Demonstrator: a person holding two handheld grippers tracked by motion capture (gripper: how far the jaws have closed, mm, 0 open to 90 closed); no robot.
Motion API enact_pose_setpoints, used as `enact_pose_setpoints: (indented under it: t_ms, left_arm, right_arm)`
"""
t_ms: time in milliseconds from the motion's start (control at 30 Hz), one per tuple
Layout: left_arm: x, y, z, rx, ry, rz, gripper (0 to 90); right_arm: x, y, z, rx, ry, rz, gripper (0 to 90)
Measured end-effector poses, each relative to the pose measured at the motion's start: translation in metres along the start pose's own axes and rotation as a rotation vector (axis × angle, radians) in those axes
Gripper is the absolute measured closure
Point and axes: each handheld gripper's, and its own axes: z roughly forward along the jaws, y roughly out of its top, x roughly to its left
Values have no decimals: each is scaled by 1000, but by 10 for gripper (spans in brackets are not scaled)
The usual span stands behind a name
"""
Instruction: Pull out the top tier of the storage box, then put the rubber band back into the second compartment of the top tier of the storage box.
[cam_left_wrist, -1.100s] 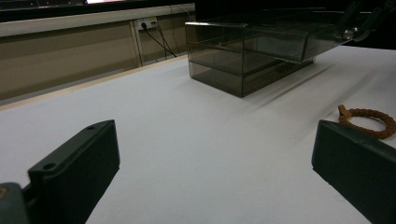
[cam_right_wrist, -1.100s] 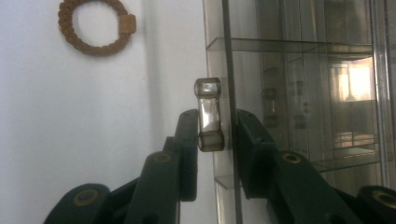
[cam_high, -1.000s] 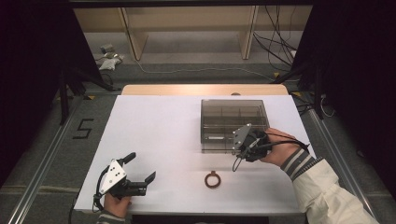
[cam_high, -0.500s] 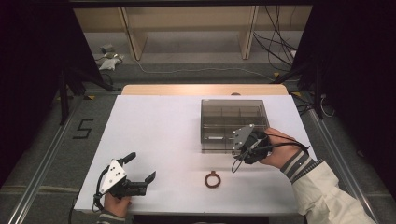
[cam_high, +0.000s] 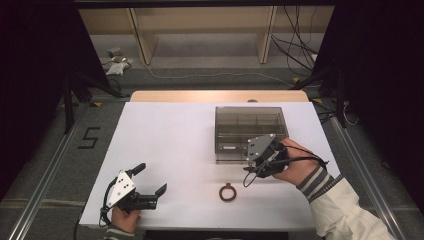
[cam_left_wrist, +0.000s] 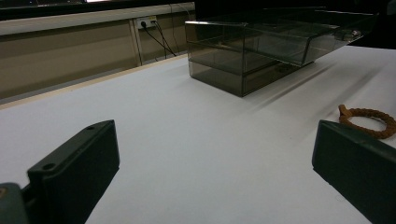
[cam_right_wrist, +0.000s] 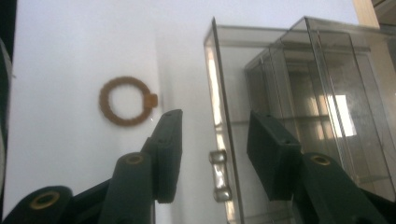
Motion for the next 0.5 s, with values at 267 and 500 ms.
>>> enact_pose_setpoints:
  t_ms: [267, 500]
  left_arm:
    - [0, 0, 0, -1, 1, -2, 6]
    - [0, 0, 0, 2, 0, 1, 6]
  right_arm:
    - [13, 9, 0, -57, 20, -1, 559]
    - [25, 17, 4, -83, 48, -6, 552]
